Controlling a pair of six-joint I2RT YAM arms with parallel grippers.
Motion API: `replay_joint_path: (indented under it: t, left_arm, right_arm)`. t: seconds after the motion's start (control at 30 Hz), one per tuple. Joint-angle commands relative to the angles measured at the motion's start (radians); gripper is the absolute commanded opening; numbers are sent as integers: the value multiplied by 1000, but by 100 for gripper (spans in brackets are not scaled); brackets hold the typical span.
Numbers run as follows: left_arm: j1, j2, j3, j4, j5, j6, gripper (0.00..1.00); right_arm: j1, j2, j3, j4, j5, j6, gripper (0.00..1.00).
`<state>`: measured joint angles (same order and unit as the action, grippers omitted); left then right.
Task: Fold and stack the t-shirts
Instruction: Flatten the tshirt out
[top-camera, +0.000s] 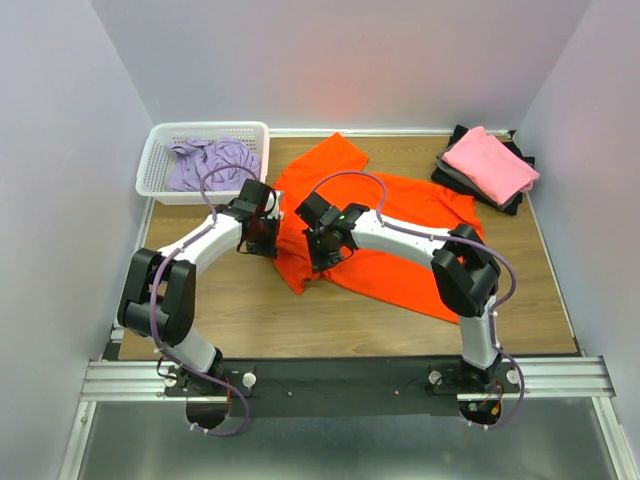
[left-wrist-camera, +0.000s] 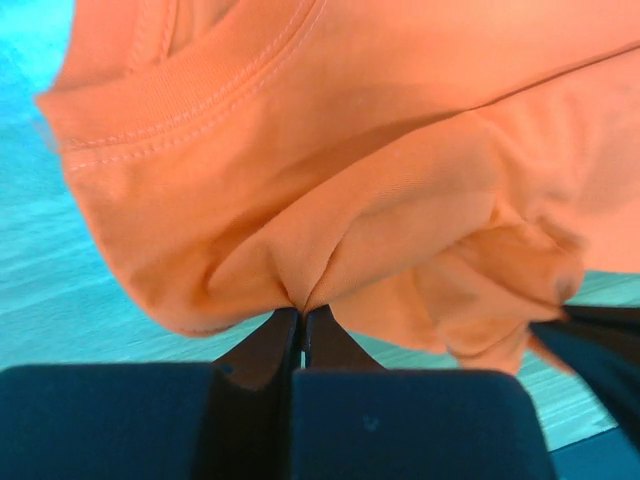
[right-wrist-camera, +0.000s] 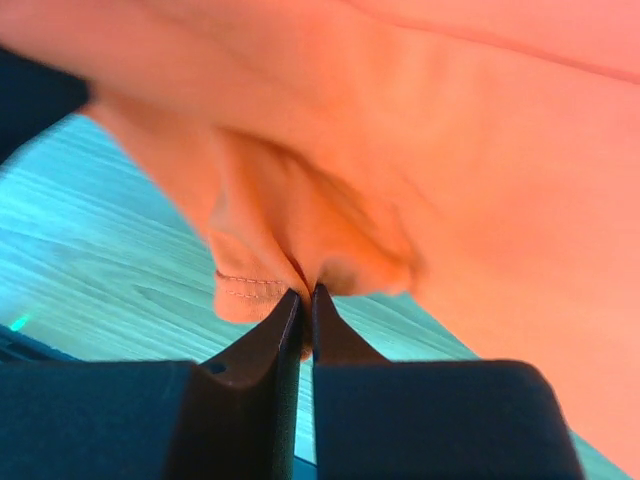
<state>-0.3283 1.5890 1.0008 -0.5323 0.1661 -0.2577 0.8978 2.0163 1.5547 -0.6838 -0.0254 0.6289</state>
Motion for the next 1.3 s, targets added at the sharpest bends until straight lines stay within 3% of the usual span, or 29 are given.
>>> replay_joint_path:
  t: [0.0, 0.2, 0.3, 0.33, 0.4, 0.63, 0.8, 0.9, 1.0, 1.1, 1.13, 1.17, 1.27]
  left_arm:
    - [5, -32, 59, -57, -16, 51, 0]
    - [5, 80, 110, -49, 16, 72, 0]
    - [5, 85, 121, -46, 33, 69, 36]
    - [5, 75, 108, -37, 39, 60, 55]
    - [5, 43, 85, -31, 52, 54, 68]
    - [5, -95, 47, -55, 32, -5, 73]
    - [3, -170, -1, 1, 180, -49, 74]
    - [3, -138, -30, 23, 187, -37, 74]
    - [3, -116, -36, 37, 234, -18, 74]
    - [-17, -109, -51, 46, 277, 29, 74]
    - [-29, -109, -57, 46, 273, 46, 74]
    - [-38, -109, -65, 40, 262, 67, 74]
    - [-64, -127, -114, 58, 256, 63, 74]
  right_arm:
    - [-30, -44, 13, -97, 84, -18, 13]
    - [-72, -2, 13, -118, 65, -38, 13]
    - [-73, 18, 28, -128, 48, -57, 13]
    - [-74, 22, 34, -129, 41, -66, 14]
    - [-74, 33, 45, -131, 1, -77, 14]
    - [-69, 39, 28, -132, -116, -90, 14]
    - [-63, 19, -10, -129, -163, -67, 17]
    - [-45, 1, -31, -125, -172, -52, 21]
    - [-33, -22, -67, -111, -171, -18, 32]
    - [-28, -68, -106, -82, -148, 29, 53]
    - [-30, -80, -114, -77, -136, 29, 53]
    - [-30, -94, -120, -74, -124, 44, 63]
    - [-28, -152, -146, -72, -52, 70, 78]
